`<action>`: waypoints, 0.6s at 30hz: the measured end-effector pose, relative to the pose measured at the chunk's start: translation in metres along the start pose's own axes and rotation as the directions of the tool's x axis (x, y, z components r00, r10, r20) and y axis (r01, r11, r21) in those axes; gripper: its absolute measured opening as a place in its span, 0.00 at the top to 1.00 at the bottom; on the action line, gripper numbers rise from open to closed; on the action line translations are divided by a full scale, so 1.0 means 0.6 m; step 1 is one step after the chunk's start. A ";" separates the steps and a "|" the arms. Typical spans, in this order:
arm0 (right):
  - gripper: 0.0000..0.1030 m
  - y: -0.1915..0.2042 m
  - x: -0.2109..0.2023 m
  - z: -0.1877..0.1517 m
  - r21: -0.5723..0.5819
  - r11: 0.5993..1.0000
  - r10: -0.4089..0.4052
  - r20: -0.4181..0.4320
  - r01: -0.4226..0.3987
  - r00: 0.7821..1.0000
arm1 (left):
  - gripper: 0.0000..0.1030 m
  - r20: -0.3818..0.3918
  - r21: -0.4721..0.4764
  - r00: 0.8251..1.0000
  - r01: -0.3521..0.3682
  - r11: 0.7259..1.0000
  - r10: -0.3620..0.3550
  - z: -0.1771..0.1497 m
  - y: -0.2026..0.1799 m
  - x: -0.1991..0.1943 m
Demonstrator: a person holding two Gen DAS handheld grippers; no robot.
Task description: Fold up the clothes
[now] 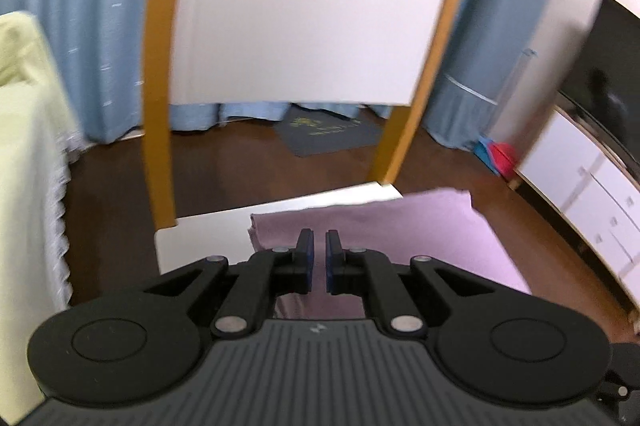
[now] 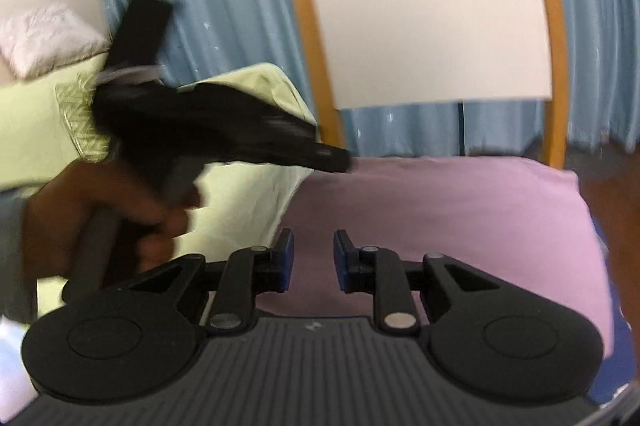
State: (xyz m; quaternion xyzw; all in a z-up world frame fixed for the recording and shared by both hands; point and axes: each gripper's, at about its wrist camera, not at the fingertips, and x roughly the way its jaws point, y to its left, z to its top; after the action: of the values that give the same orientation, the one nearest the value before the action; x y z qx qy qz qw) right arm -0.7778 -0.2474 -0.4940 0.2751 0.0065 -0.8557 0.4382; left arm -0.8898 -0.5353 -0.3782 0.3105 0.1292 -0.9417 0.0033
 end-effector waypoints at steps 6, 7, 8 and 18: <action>0.80 0.026 0.039 -0.090 -0.100 0.988 -0.105 0.112 0.116 0.988 | 0.95 0.084 0.072 0.996 0.016 0.997 -0.022 -0.054 0.008 0.019; 0.80 0.029 0.041 -0.100 -0.115 0.985 -0.112 0.132 0.128 0.985 | 0.95 0.098 0.085 0.995 0.009 0.996 -0.018 -0.060 0.007 0.021; 0.80 0.031 0.043 -0.107 -0.117 0.984 -0.118 0.147 0.136 0.982 | 0.95 0.107 0.085 0.994 0.007 0.996 -0.016 -0.063 0.007 0.021; 0.60 0.003 -0.013 -0.027 -0.025 0.988 -0.151 0.105 0.155 0.983 | 0.92 0.113 0.093 0.993 0.001 0.996 -0.011 -0.004 -0.042 -0.043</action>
State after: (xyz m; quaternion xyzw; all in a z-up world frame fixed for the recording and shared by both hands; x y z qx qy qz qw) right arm -0.7652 -0.2387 -0.5037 0.2222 0.0190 -0.8997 0.3753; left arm -0.8702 -0.5124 -0.3588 0.2558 0.0861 -0.9629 -0.0066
